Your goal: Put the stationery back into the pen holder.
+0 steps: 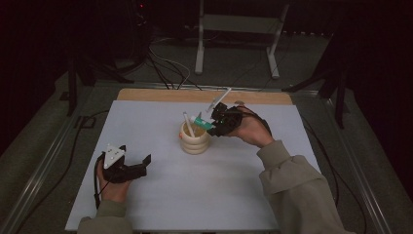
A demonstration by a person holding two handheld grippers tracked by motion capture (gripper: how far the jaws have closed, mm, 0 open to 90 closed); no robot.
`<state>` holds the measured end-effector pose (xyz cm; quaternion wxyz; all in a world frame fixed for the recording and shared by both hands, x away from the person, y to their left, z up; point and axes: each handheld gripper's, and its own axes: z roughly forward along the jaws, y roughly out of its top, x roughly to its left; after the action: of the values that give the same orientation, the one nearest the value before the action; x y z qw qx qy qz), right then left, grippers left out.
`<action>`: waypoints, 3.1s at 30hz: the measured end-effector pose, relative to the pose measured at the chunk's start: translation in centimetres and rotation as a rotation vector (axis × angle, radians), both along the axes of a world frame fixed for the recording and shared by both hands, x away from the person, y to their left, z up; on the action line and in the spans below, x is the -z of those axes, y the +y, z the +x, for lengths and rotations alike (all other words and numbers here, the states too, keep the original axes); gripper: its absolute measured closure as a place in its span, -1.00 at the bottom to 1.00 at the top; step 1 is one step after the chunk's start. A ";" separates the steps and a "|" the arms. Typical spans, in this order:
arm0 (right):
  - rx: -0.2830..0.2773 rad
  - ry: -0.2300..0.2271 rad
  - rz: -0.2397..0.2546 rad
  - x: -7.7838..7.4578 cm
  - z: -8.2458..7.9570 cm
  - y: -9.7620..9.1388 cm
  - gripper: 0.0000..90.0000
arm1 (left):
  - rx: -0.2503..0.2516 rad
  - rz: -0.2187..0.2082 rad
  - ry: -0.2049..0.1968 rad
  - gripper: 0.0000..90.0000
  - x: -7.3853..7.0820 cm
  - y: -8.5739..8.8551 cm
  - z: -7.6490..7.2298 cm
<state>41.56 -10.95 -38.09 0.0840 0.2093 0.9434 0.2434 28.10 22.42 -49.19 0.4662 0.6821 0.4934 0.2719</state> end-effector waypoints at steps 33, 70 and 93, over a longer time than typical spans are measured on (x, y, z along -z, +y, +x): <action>0.001 -0.003 -0.098 -0.6 0.7 1.4 0.45 | -0.004 0.000 0.003 -0.97 0.0 0.1 0.0; -0.032 0.019 -0.185 -1.1 0.8 2.3 0.44 | -0.008 0.000 0.002 -0.97 0.0 0.2 -0.1; -0.022 0.008 -0.179 -1.3 1.2 3.8 0.44 | -0.008 -0.001 0.003 -0.97 0.0 0.2 -0.1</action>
<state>42.72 -7.17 -36.78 0.0958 0.1917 0.9638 0.1584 28.01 22.64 -49.18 0.4646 0.6805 0.4968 0.2724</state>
